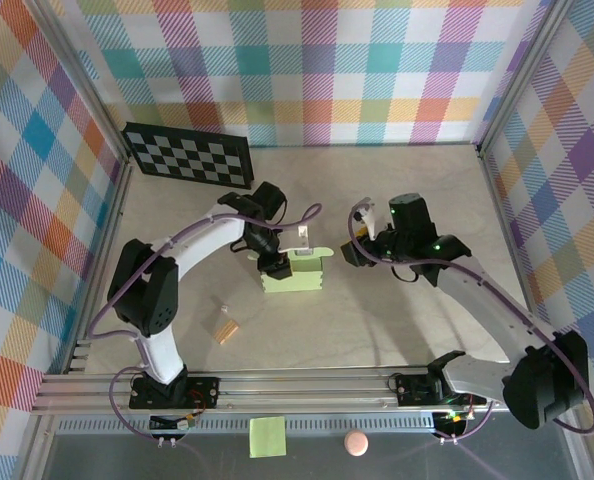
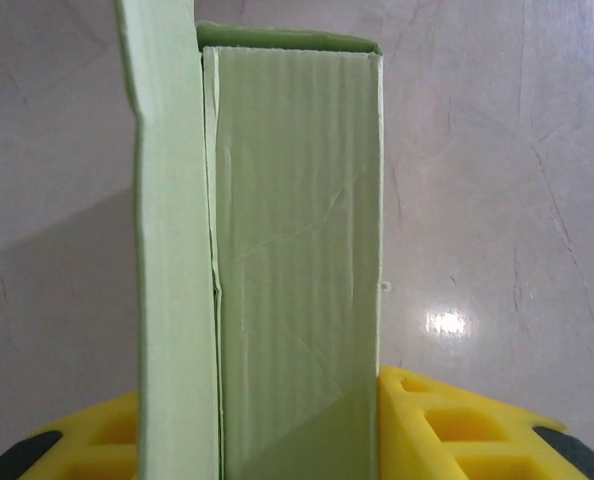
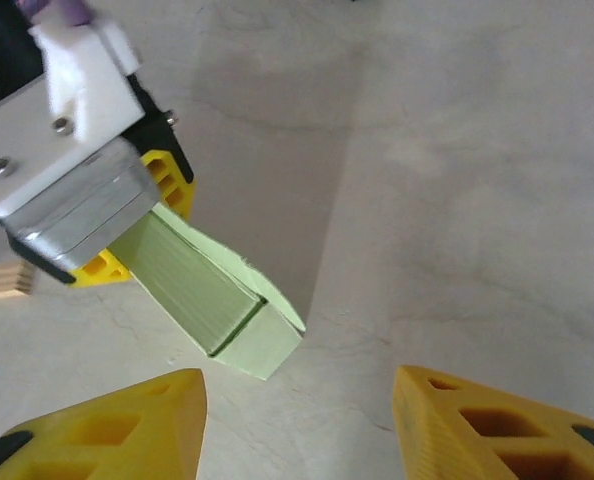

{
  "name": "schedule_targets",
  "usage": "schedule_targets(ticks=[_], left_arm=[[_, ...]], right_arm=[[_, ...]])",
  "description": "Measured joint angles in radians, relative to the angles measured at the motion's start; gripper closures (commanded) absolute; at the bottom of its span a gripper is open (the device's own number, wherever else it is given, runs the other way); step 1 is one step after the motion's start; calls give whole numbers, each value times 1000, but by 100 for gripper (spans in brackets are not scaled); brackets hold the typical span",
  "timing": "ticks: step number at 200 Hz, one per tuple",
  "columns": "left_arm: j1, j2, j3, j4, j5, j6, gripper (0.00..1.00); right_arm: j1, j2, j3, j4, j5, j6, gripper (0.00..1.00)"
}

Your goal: Fold the paper box

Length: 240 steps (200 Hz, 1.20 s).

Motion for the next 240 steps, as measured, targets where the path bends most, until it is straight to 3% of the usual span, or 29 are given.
schedule_targets(ticks=[54, 132, 187, 240], left_arm=[[0, -43, -54, 29, -8, -28, 59], [0, -43, -54, 35, -14, -33, 59], [0, -43, -54, 36, -15, -36, 59], [0, -44, -54, 39, -26, -55, 59]], right_arm=[[0, 176, 81, -5, -194, 32, 49], [7, 319, 135, -14, -218, -56, 50], [31, 370, 174, -18, -215, -87, 69], [56, 369, 174, -40, -165, -83, 81]])
